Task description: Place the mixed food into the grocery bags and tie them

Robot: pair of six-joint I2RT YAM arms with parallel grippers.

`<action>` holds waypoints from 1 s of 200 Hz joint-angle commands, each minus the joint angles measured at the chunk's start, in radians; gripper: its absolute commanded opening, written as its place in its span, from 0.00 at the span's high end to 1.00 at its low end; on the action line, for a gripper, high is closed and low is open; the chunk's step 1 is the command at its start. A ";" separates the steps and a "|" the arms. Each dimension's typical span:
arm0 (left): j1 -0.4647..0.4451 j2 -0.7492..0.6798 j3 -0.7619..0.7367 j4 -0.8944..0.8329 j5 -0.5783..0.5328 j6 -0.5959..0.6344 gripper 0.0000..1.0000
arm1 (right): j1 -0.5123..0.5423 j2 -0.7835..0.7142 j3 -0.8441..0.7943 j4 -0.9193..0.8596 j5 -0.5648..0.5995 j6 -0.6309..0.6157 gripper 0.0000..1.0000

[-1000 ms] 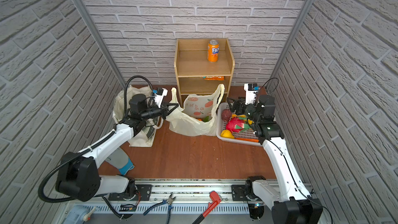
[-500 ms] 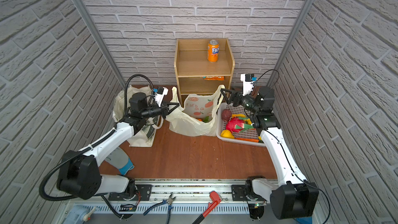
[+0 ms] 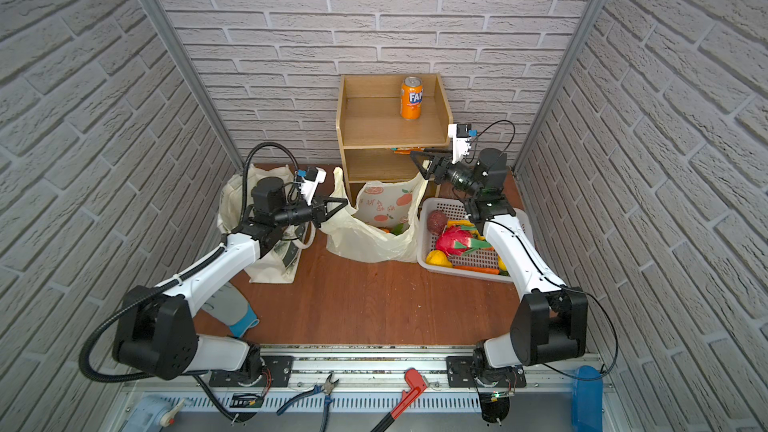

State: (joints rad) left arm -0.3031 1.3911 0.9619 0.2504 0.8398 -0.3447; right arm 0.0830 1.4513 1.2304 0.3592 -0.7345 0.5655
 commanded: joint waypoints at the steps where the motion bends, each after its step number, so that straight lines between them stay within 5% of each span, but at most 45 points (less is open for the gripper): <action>1: 0.004 0.012 0.028 0.024 0.016 0.000 1.00 | 0.020 -0.023 0.027 0.080 -0.021 0.026 0.54; 26: 0.005 0.022 0.031 0.032 0.000 0.000 1.00 | 0.047 -0.059 0.045 0.028 -0.021 0.014 0.94; 52: 0.007 0.038 0.043 0.026 -0.024 0.006 1.00 | 0.114 -0.122 0.096 -0.186 0.098 -0.097 0.94; 91: 0.006 0.066 0.077 0.003 -0.065 0.017 1.00 | 0.317 -0.143 0.198 -0.574 0.620 -0.289 0.95; 110: 0.000 0.076 0.094 0.005 -0.070 0.013 1.00 | 0.380 -0.117 0.195 -0.609 0.739 -0.274 0.94; 175: -0.004 0.100 0.138 -0.059 -0.059 0.055 1.00 | 0.415 -0.022 0.187 -0.511 0.617 -0.250 0.93; 200: -0.003 0.085 0.129 -0.083 -0.065 0.076 1.00 | 0.402 -0.033 0.211 -0.540 0.580 -0.273 0.73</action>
State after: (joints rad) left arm -0.3035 1.4899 1.0733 0.1799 0.7769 -0.3099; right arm 0.4908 1.4590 1.4117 -0.2039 -0.1127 0.3218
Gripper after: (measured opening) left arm 0.045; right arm 0.192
